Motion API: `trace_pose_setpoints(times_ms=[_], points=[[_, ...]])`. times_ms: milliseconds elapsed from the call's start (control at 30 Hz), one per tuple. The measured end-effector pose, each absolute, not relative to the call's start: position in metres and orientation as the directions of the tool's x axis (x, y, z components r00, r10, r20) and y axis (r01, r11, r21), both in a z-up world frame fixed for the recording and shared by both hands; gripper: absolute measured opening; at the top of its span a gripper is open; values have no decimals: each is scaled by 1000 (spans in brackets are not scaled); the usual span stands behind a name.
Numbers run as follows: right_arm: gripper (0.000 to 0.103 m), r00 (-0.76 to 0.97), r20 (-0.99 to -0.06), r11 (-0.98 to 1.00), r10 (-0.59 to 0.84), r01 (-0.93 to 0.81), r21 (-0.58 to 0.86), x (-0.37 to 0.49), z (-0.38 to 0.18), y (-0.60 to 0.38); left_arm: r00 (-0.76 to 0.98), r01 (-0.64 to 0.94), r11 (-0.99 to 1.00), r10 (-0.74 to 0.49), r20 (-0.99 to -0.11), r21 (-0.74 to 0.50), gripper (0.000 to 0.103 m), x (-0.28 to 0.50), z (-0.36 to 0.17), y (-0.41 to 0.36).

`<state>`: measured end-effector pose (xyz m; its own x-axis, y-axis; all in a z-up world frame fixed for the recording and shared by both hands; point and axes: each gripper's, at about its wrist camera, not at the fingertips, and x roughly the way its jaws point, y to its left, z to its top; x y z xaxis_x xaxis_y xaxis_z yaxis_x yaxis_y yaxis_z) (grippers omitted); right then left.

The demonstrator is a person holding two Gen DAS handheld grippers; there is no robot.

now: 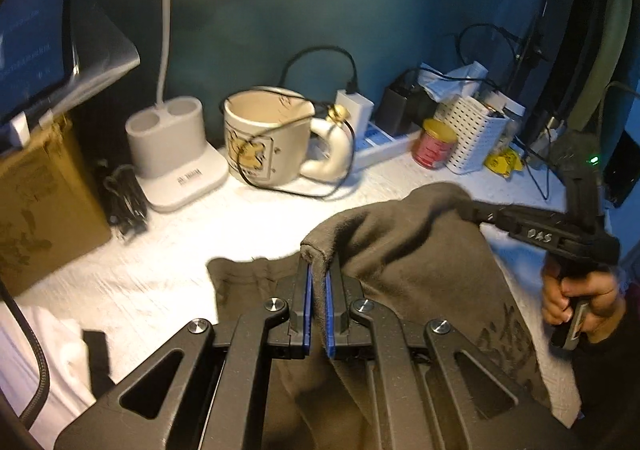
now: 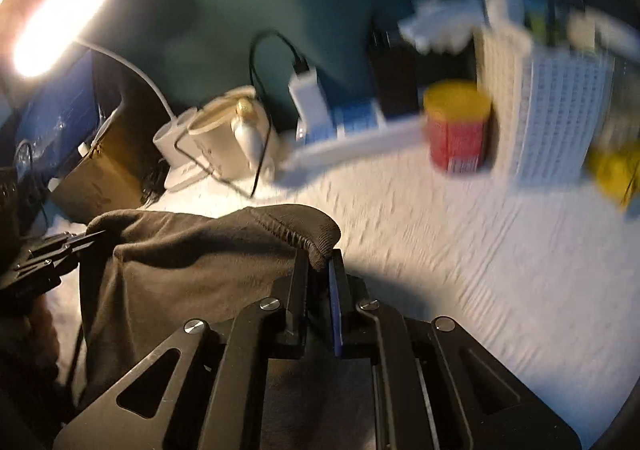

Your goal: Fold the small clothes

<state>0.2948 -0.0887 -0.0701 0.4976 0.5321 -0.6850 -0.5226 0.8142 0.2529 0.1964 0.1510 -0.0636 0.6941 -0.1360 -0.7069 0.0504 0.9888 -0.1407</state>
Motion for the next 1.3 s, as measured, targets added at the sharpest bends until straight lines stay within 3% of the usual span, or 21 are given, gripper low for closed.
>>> trace_pose_setpoints(times_ms=[133, 333, 567, 733, 767, 800, 867, 1067, 1300], points=[[10, 515, -703, 832, 491, -516, 203, 302, -81, -84, 675, 38, 997, -79, -733, -73, 4, 209, -75, 149], [10, 485, -756, 855, 439, -483, 187, 307, -107, -80, 571, -24, 995, -66, -818, -97, 9, 216, -106, 157], [11, 474, -766, 863, 433, -464, 200, 305, -105, -88, 586, -62, 989, -72, -807, -134, 16, 182, -94, 159], [22, 472, -778, 871, 415, -452, 191, 296, -99, -95, 582, -2, 982, -153, -798, -190, 17, 155, -88, 142], [25, 467, -779, 870, 418, -454, 195, 293, -97, -97, 573, 20, 972, -202, -794, -233, 23, 146, -89, 139], [31, 469, -775, 868, 423, -456, 197, 288, -94, -99, 562, 34, 963, -240, -791, -268, 36, 139, -90, 137], [35, 475, -771, 867, 424, -459, 194, 280, -91, -102, 546, 51, 952, -279, -790, -301, 46, 126, -91, 131], [35, 472, -772, 863, 425, -468, 188, 251, -86, -110, 491, 46, 926, -348, -799, -375, 46, 93, -99, 118], [35, 456, -781, 860, 427, -471, 196, 210, -82, -118, 454, 49, 927, -352, -819, -371, 46, 74, -113, 103]])
